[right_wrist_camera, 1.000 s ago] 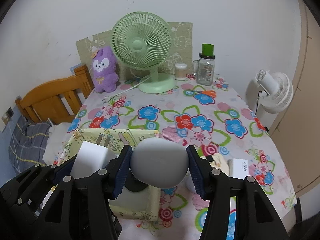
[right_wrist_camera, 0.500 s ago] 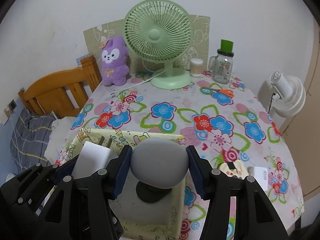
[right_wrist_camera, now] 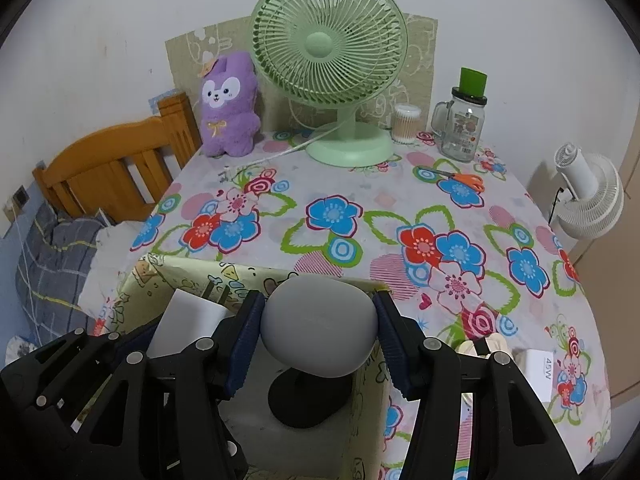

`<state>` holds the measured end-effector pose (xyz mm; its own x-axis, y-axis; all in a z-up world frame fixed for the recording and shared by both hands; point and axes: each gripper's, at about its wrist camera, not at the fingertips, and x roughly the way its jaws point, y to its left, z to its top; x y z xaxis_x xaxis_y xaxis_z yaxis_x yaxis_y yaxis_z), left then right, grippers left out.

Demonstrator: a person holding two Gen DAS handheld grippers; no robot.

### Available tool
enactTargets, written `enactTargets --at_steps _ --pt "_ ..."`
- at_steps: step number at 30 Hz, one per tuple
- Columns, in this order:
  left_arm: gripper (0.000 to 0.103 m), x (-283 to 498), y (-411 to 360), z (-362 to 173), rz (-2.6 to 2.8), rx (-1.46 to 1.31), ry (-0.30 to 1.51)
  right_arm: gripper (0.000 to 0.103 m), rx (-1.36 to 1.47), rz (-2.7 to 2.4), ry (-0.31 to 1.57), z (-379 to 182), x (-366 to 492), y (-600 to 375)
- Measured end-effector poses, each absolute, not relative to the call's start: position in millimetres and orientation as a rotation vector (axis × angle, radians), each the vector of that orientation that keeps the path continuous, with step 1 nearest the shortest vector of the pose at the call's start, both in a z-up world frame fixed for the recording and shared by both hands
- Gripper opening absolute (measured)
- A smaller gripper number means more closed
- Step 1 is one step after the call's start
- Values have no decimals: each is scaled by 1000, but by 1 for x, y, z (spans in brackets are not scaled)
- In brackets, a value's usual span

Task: Organize rigid objects
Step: 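Lower the white pad into the box and open the left tool while the right tool releases the oval, then withdraw both tools from the box toward the coaster and charger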

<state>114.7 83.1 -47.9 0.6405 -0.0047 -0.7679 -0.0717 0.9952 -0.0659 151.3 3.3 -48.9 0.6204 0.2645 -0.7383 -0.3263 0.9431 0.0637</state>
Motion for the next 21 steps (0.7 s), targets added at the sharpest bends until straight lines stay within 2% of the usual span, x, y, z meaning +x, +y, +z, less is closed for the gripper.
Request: enactTargets --at_steps 3,4,5,6,7,8,9,14,21 --pt "43 117 83 -51 39 -94 883 60 -78 347 840 -52 154 3" --pt "48 117 83 -51 42 -90 882 60 -78 347 836 -53 154 3" --pt "59 117 83 -51 42 -90 879 60 -79 348 832 -53 154 3" --pt "63 117 82 -51 43 -89 878 62 -83 350 830 -52 154 3" --pt "66 117 82 -51 46 -89 877 70 -87 348 826 -52 154 3" --pt "67 116 82 -50 45 -89 875 76 -87 346 820 -51 154 3" --pt "68 117 81 -50 42 -90 875 77 -87 342 813 -50 153 2" --pt "78 114 74 -47 36 -78 872 79 -85 334 812 -48 150 -4" --pt "86 105 59 -41 32 -55 858 85 -60 323 811 -43 139 -20"
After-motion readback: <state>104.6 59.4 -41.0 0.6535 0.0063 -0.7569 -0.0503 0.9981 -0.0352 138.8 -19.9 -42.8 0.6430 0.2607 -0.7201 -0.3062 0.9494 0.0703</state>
